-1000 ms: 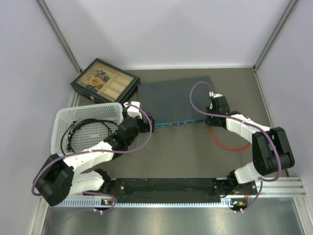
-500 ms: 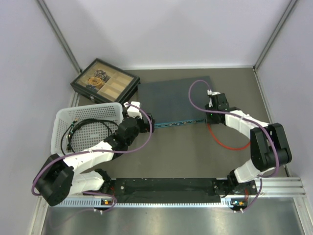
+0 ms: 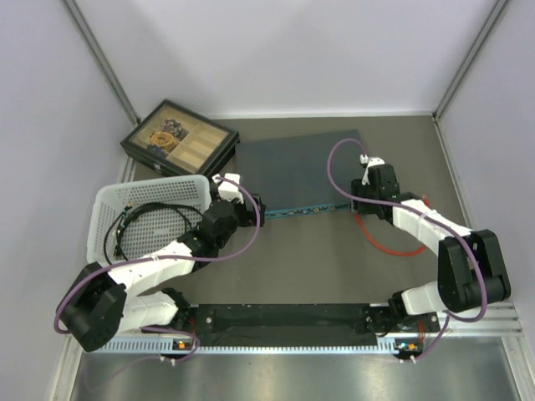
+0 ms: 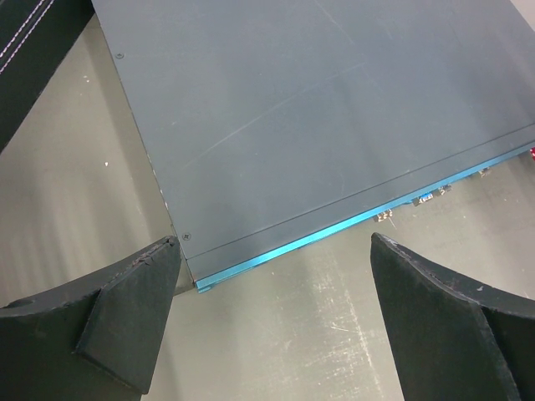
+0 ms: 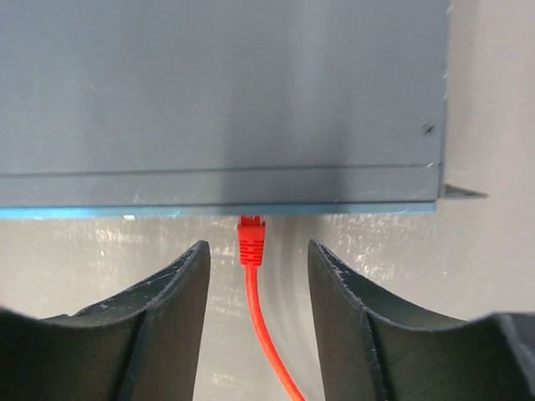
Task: Insert the plug into the switch port
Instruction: Insert the connector into the switch port.
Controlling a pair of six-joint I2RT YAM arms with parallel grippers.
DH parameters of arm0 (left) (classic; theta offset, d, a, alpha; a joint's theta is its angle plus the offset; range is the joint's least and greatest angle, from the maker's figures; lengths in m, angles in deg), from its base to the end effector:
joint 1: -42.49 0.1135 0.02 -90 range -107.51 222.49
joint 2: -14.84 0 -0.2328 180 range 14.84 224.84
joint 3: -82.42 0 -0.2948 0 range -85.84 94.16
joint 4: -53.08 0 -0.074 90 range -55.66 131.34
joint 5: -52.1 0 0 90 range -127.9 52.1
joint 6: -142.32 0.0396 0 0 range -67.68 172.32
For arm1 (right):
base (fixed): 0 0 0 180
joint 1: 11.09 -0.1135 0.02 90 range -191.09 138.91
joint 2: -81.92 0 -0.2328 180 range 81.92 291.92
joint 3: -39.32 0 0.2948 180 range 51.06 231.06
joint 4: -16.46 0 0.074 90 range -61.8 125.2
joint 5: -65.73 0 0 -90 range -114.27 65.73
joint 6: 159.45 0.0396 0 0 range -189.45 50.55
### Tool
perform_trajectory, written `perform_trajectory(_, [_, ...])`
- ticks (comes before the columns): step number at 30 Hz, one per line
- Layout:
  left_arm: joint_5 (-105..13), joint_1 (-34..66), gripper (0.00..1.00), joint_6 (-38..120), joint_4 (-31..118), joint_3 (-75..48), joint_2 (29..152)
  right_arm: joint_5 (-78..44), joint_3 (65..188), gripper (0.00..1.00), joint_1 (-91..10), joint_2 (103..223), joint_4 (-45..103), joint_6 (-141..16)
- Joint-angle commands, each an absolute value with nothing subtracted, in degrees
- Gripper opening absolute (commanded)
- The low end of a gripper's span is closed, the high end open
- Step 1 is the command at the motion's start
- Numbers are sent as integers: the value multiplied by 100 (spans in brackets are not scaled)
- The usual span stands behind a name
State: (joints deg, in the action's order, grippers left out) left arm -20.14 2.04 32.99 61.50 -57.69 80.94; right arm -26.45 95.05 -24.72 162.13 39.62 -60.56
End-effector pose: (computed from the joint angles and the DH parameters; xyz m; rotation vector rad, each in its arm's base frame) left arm 0.2335 -0.1832 0.1620 0.1337 1.8835 -0.4278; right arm 0.3164 0.0752 0.1368 -0.0818 2.4046 0.1371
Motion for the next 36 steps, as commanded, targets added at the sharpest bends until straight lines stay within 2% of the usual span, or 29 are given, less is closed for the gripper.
perform_trajectory(1, [-2067,188,99,3325,6428,-5797,7953,-2462,9395,48,-2427,16172,3821,-6197])
perform_trajectory(7, [-2076,188,99,3325,6411,-5789,7944,-2454,9430,42,-2427,16339,3998,-6250])
perform_trajectory(12, [-2085,197,99,3325,6410,-5789,7935,-2278,9623,32,-2427,16682,4164,-6347])
perform_trajectory(18, [-2058,188,99,3342,6402,-5780,7944,-2260,9834,29,-2427,16946,4270,-6373])
perform_trajectory(22, [-2058,188,99,3342,6402,-5780,7961,-2287,9931,9,-2436,16946,4157,-6400])
perform_trajectory(23, [-2049,188,99,3342,6402,-5780,7970,-2295,9949,0,-2427,16929,4121,-6391])
perform_trajectory(36, [-2023,188,99,3351,6393,-5780,7944,-2507,10142,0,-2427,16885,3445,-6180])
